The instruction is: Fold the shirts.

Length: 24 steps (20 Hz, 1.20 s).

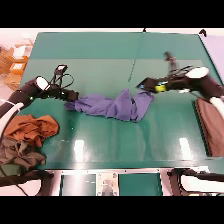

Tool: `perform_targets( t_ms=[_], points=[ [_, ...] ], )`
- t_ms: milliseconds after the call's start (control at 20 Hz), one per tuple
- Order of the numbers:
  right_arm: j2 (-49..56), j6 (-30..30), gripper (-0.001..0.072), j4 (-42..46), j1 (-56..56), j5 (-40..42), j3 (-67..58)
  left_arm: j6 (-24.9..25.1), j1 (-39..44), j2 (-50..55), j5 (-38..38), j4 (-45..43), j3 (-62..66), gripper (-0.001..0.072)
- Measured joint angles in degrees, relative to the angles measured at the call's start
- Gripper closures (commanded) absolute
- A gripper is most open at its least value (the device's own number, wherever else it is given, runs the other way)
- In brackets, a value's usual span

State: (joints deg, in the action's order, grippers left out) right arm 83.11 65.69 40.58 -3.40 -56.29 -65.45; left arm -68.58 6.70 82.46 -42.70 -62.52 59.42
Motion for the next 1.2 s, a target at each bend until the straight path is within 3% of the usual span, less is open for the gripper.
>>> perform_targets(
  t_ms=[150, 200, 250, 300, 550, 850, 950, 1050, 1200],
  points=[
    [9.27, 2.86, 0.021, -0.24, -6.38, 1.88, -4.13, 0.09, 0.02, 0.02, -0.9, 0.0, 0.0, 0.0685],
    [11.65, 3.45, 0.0355, -0.76, -7.63, 2.38, -5.75, 0.09, 0.02, 0.02, -1.2, 0.0, 0.0, 0.0685],
    [13.7, 3.98, 0.0639, -1.2, -8.52, 2.54, -7.56, 0.09, 0.02, 0.02, -1.4, 0.0, 0.0, 0.0685],
    [15.08, 4.28, 0.0695, -1.62, -9.11, 2.58, -9.25, 0.09, 0.02, 0.02, -1.62, 0.0, 0.0, 0.0685],
    [13.35, 4.98, 0.0697, 0.57, -8.26, -3.54, -17.2, -0.04, -0.24, 0.02, -3.65, -0.42, 1.01, 0.0685],
    [-6.23, 7.37, 0.0699, 11.15, -4.72, -11.82, -15.37, -2.43, -4.26, 0.02, -9.42, -1.11, 6.93, 0.0685],
    [-12.74, 8.28, 0.0681, 13.05, -4.22, -12.83, -9.46, -3.43, -5.57, 0.07, -11.23, -1.29, 7.63, 0.0685],
    [-17.59, 9.29, 0.024, 14.34, -3.63, -11.15, -1.88, -4.09, -6.49, 0.07, -12.63, -1.29, 8.02, 0.0685],
    [-17.7, 10.12, 0.0188, 12.02, -3.41, -4.46, 5.97, -4.52, -7.13, 0.07, -14.08, -0.72, 8.31, 0.0685]
  ],
)
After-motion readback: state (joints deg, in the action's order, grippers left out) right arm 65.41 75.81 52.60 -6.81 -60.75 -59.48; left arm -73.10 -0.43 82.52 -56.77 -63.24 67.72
